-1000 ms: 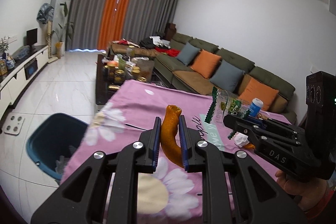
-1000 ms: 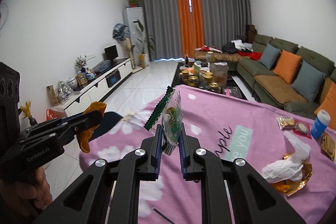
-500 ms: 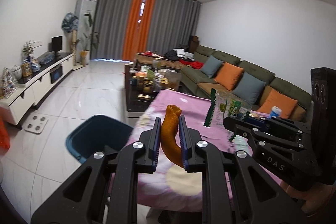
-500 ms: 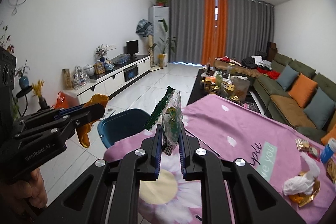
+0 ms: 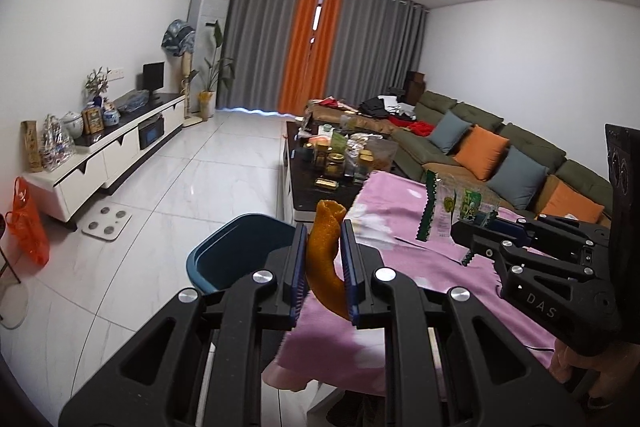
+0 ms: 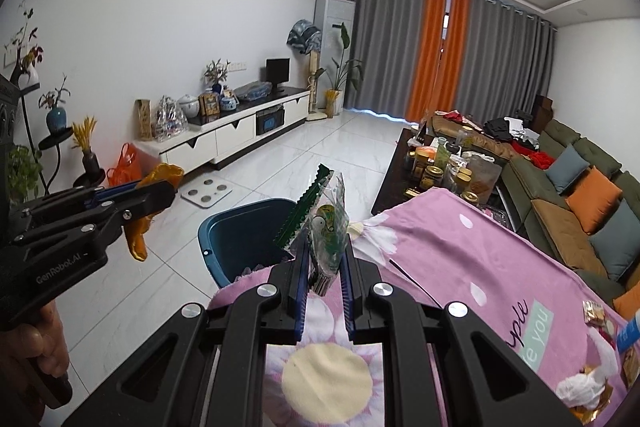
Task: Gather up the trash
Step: 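Carry the orange peel and green wrapper over to the blue bin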
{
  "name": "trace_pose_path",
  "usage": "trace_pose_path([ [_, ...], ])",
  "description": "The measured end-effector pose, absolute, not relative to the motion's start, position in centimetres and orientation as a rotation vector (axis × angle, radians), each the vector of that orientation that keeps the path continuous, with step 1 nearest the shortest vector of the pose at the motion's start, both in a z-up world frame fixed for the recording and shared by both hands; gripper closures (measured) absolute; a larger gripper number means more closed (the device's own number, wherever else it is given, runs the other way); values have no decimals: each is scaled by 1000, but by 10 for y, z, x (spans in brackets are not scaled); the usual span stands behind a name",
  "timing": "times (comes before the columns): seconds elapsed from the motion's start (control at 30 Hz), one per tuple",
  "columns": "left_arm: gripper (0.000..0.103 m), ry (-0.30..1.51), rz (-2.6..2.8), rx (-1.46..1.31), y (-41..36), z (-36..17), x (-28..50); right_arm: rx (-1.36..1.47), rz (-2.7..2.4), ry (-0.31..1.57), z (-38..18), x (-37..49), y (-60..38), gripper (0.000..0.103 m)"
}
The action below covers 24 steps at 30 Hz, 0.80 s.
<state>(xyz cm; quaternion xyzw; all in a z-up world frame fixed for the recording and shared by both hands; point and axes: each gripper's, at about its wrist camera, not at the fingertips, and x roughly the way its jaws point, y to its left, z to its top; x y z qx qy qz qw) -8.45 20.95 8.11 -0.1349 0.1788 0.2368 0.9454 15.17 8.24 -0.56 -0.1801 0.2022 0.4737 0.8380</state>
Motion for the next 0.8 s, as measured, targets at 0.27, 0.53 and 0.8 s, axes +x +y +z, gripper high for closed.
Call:
trace_pose_path([
  [0.27,86,410,521,-299,241,66,-55,-424,1020,464,-15,169,118,90],
  [0.53,86,463,534,-339,281,36,-12,-470,1042,506,-31,183,152,90],
  [0.8,86,518,546,-373,319,0,24,-515,1065,558,-47,201,185,90],
])
